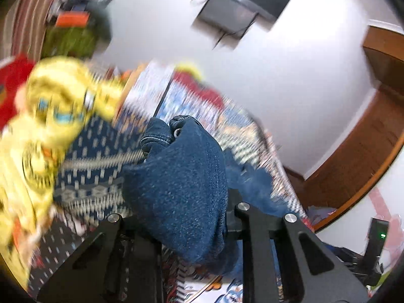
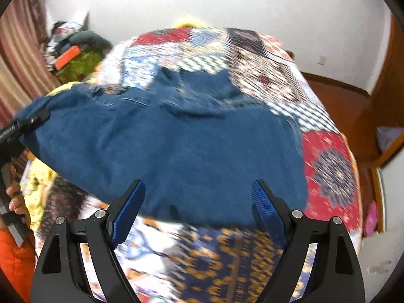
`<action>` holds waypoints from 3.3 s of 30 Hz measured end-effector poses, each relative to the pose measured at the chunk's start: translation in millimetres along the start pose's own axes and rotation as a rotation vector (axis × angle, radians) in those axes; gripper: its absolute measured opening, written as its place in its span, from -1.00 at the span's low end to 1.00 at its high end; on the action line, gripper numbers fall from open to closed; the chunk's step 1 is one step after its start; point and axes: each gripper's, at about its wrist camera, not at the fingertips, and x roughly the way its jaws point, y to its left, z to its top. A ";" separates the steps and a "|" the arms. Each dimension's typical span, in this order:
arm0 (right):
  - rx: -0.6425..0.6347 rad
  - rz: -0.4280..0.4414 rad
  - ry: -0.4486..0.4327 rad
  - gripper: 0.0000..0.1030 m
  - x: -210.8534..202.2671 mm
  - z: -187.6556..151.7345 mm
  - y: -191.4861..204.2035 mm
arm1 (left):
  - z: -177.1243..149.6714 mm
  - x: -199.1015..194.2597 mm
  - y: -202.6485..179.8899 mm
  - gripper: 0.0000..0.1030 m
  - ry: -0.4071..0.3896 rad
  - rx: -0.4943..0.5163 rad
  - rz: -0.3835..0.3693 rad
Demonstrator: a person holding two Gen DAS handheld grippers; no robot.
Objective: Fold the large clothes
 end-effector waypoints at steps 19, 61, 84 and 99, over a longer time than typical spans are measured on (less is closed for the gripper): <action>-0.137 0.157 0.216 0.66 112.5 1.7 90.5 | -9.6 4.9 41.3 -0.61 0.077 0.009 0.090; 0.254 -0.094 -0.046 0.66 -70.9 -35.4 -128.7 | -183.3 77.6 -237.5 -0.10 0.594 0.733 -0.378; 0.170 -0.077 0.082 0.67 10.1 -42.1 -103.1 | -129.9 67.7 -103.4 0.79 0.447 0.653 0.115; 0.012 -0.092 0.013 0.75 -26.4 -25.6 -75.6 | -115.1 40.4 -118.0 0.78 0.336 0.751 0.141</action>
